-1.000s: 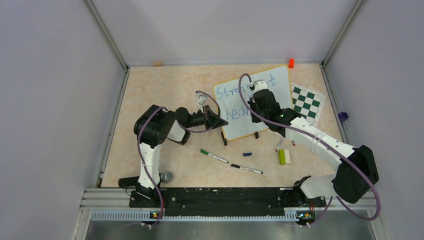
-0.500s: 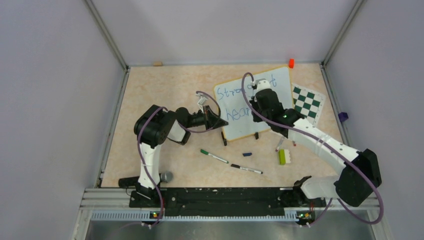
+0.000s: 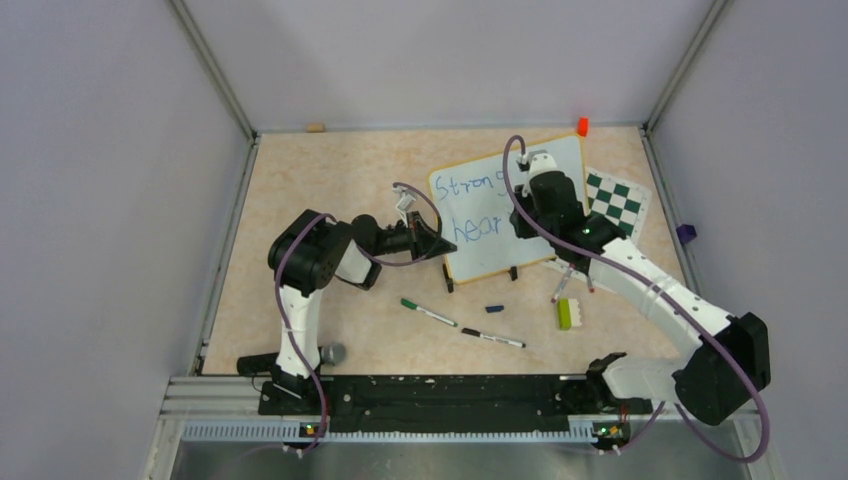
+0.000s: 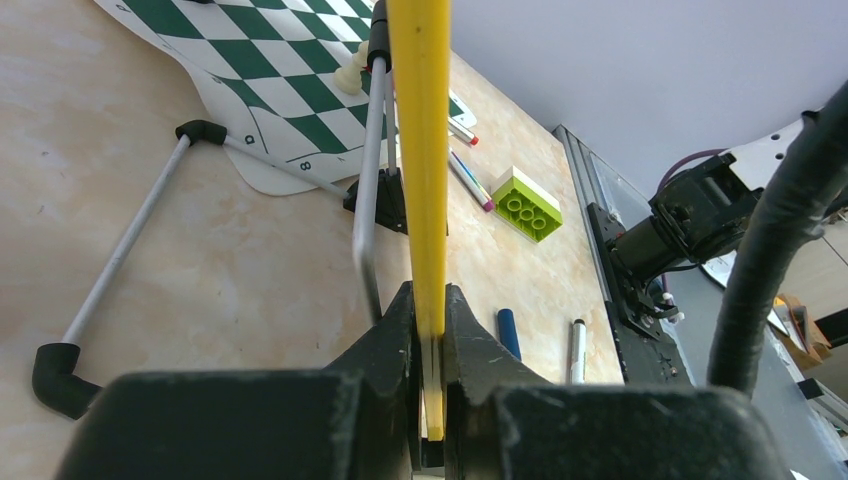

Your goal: Write a sentence on the whiteboard

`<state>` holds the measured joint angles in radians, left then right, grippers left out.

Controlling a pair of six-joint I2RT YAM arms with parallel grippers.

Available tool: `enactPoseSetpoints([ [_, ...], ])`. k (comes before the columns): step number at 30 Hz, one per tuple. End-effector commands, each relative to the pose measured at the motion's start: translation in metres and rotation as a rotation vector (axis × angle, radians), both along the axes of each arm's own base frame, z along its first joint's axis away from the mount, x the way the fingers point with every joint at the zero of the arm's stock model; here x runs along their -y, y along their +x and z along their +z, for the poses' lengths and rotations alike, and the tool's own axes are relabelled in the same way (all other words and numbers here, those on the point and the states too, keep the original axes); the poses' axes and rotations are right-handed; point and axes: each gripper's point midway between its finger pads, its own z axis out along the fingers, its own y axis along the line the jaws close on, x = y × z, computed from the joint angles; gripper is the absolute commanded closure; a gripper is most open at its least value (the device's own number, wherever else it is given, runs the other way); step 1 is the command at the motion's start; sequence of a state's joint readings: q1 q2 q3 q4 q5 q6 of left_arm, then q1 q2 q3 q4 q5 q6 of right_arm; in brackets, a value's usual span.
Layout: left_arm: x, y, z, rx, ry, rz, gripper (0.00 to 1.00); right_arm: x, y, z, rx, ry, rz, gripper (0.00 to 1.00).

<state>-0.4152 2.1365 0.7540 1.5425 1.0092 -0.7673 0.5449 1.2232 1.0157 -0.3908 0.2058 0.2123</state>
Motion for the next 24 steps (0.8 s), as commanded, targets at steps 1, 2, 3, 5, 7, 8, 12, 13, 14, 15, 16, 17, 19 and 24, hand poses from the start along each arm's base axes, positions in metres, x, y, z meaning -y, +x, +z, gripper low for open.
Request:
enactPoseSetpoints([
  [1, 0.006, -0.026, 0.002, 0.116, -0.004, -0.139, 1.00, -0.009, 0.004, 0.007, 0.008, 0.032, 0.030, 1.00],
  [2, 0.006, -0.026, 0.002, 0.116, -0.004, -0.137, 1.00, -0.010, 0.004, 0.006, 0.005, 0.032, 0.032, 1.00],
  [3, 0.006, -0.026, 0.002, 0.117, -0.005, -0.138, 1.00, -0.009, 0.005, 0.005, 0.004, 0.029, 0.032, 1.00],
  [5, 0.006, -0.026, 0.002, 0.116, -0.004, -0.138, 1.00, -0.009, 0.005, 0.003, 0.000, 0.023, 0.028, 1.00],
  [7, 0.006, -0.026, 0.002, 0.118, -0.005, -0.139, 1.00, -0.008, 0.007, 0.001, -0.002, 0.014, 0.020, 1.00],
  [8, 0.006, -0.026, 0.002, 0.115, -0.004, -0.139, 1.00, -0.008, 0.007, 0.000, -0.005, 0.012, 0.020, 1.00],
  [12, 0.006, -0.026, 0.002, 0.116, -0.004, -0.139, 1.00, -0.009, 0.008, -0.005, -0.021, 0.005, 0.022, 1.00],
  [13, 0.006, -0.026, 0.002, 0.116, -0.004, -0.139, 1.00, -0.009, 0.007, -0.006, -0.027, 0.003, 0.025, 1.00],
  [14, 0.006, -0.026, 0.002, 0.117, -0.005, -0.138, 1.00, -0.009, 0.006, -0.007, -0.030, 0.000, 0.026, 1.00],
  [15, 0.006, -0.026, 0.002, 0.118, -0.005, -0.139, 1.00, -0.009, 0.006, -0.009, -0.033, -0.002, 0.028, 1.00],
  [16, 0.006, -0.026, 0.002, 0.115, -0.004, -0.138, 1.00, -0.008, 0.006, -0.010, -0.035, -0.005, 0.024, 1.00],
  [17, 0.006, -0.026, 0.002, 0.117, -0.004, -0.139, 1.00, -0.007, 0.006, -0.010, -0.034, -0.008, 0.022, 1.00],
  [19, 0.006, -0.026, 0.002, 0.117, -0.004, -0.139, 1.00, -0.006, 0.006, -0.011, -0.036, -0.013, 0.015, 1.00],
  [24, 0.006, -0.026, 0.002, 0.116, -0.004, -0.139, 1.00, 0.001, 0.010, -0.016, -0.041, -0.040, -0.028, 1.00],
])
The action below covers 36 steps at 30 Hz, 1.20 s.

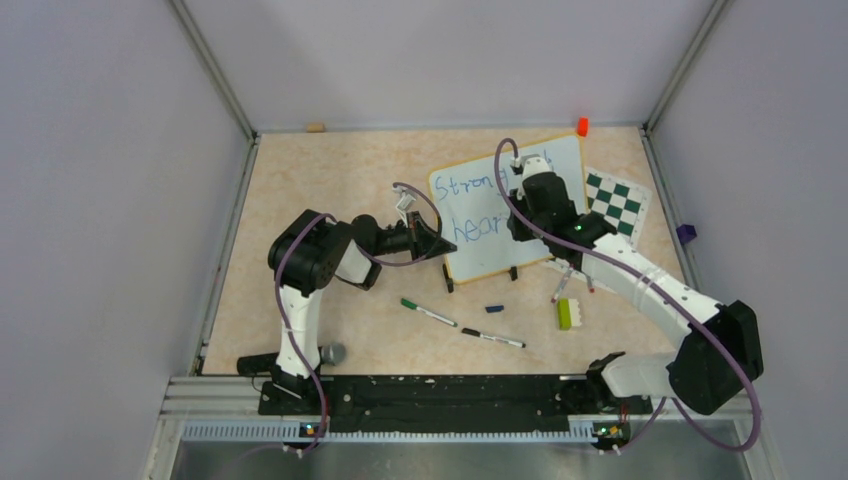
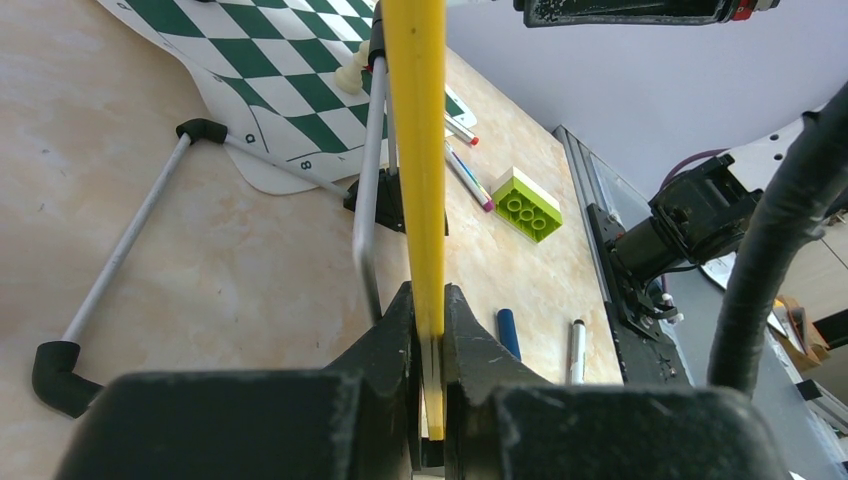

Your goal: Write a sentence on the whiteboard

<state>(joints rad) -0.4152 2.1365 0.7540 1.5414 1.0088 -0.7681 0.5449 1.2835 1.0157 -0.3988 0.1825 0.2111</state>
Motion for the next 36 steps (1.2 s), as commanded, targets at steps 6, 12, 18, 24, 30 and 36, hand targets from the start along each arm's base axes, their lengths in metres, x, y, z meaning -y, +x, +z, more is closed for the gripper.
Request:
enactPoseSetpoints([
  [6, 0.006, -0.026, 0.002, 0.116, -0.004, -0.139, 1.00, 0.018, 0.012, 0.010, 0.045, -0.039, -0.109, 1.00],
  [12, 0.006, -0.026, 0.002, 0.118, -0.005, -0.139, 1.00, 0.015, 0.009, 0.015, 0.053, -0.016, -0.093, 1.00],
  [18, 0.006, -0.026, 0.002, 0.119, -0.006, -0.139, 1.00, 0.008, 0.000, 0.035, 0.080, 0.046, -0.043, 1.00],
  [24, 0.006, -0.026, 0.002, 0.118, -0.005, -0.139, 1.00, 0.007, -0.004, 0.045, 0.086, 0.060, -0.030, 1.00],
  [30, 0.006, -0.026, 0.002, 0.118, -0.005, -0.140, 1.00, 0.004, 0.002, 0.043, 0.083, 0.058, -0.032, 1.00],
  [36, 0.006, -0.026, 0.002, 0.118, -0.005, -0.139, 1.00, 0.000, 0.011, 0.041, 0.086, 0.052, -0.036, 1.00],
])
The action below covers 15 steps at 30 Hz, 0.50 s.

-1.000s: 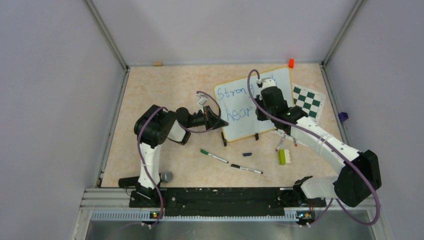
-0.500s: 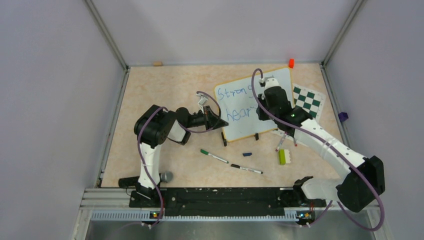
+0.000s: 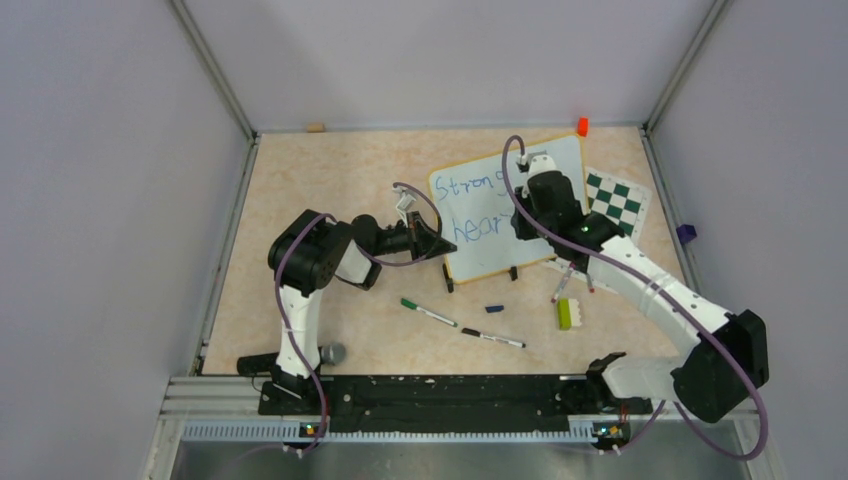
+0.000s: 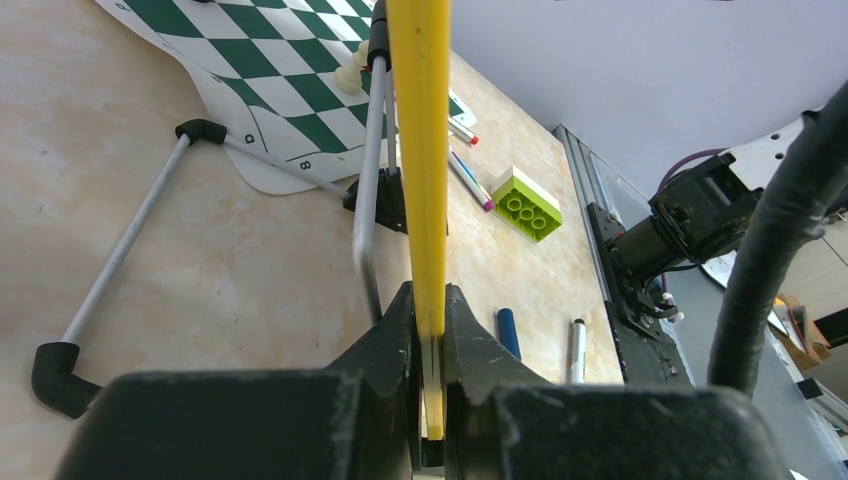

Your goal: Write a sentence on the whiteboard

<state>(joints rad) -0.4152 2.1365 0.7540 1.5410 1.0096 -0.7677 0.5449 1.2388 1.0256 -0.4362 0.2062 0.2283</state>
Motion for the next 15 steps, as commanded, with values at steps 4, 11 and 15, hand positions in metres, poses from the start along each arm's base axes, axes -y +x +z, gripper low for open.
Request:
enactPoseSetpoints([
  [4, 0.006, -0.026, 0.002, 0.117, -0.005, -0.139, 1.00, -0.009, 0.020, 0.027, 0.074, 0.041, -0.011, 1.00],
  [11, 0.006, -0.026, 0.002, 0.119, -0.005, -0.138, 1.00, -0.009, 0.026, 0.018, 0.059, 0.018, -0.022, 1.00],
  [15, 0.006, -0.026, 0.002, 0.120, -0.005, -0.138, 1.00, -0.007, 0.021, 0.008, 0.037, 0.010, -0.018, 1.00],
])
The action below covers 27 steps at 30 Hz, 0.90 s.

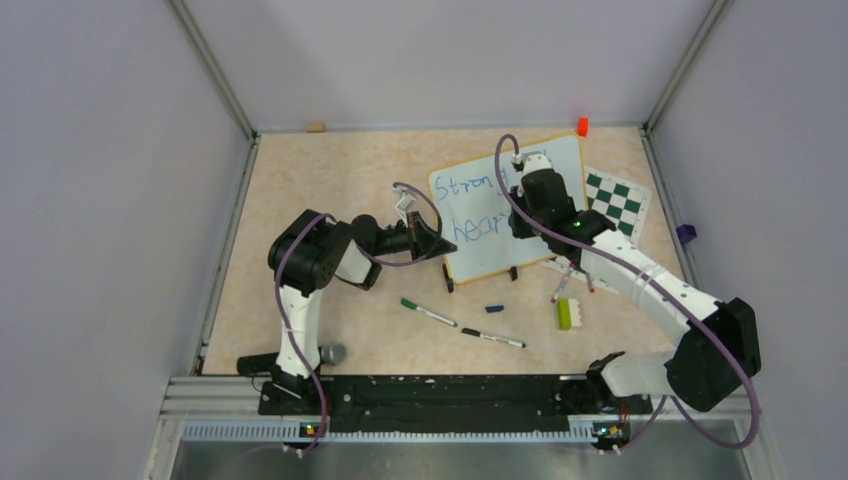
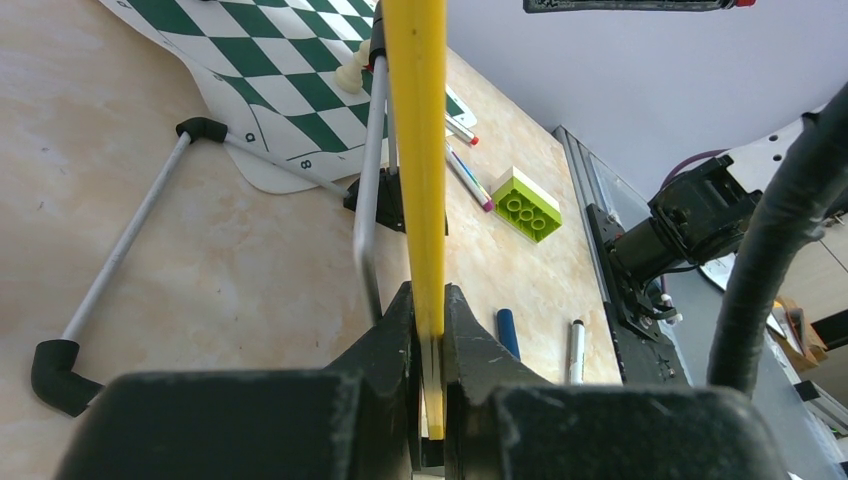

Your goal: Write a sentence on the whiteboard

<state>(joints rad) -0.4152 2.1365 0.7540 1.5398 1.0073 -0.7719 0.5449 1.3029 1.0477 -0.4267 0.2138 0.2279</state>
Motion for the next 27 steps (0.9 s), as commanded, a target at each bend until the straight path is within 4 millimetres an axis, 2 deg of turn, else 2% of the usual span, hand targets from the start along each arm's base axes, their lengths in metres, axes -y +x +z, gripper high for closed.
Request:
enactPoseSetpoints([
  [1, 0.006, -0.026, 0.002, 0.124, -0.005, -0.140, 1.00, -0.003, 0.010, 0.018, 0.057, 0.033, -0.012, 1.00],
  [19, 0.006, -0.026, 0.002, 0.124, -0.004, -0.140, 1.00, 0.005, -0.020, -0.017, -0.026, 0.032, 0.011, 1.00],
  [23, 0.006, -0.027, 0.002, 0.125, -0.005, -0.141, 1.00, 0.014, -0.016, -0.012, -0.009, 0.007, -0.034, 1.00],
  [27, 0.006, -0.026, 0.002, 0.124, -0.005, -0.140, 1.00, 0.014, -0.009, 0.005, 0.031, 0.018, -0.053, 1.00],
])
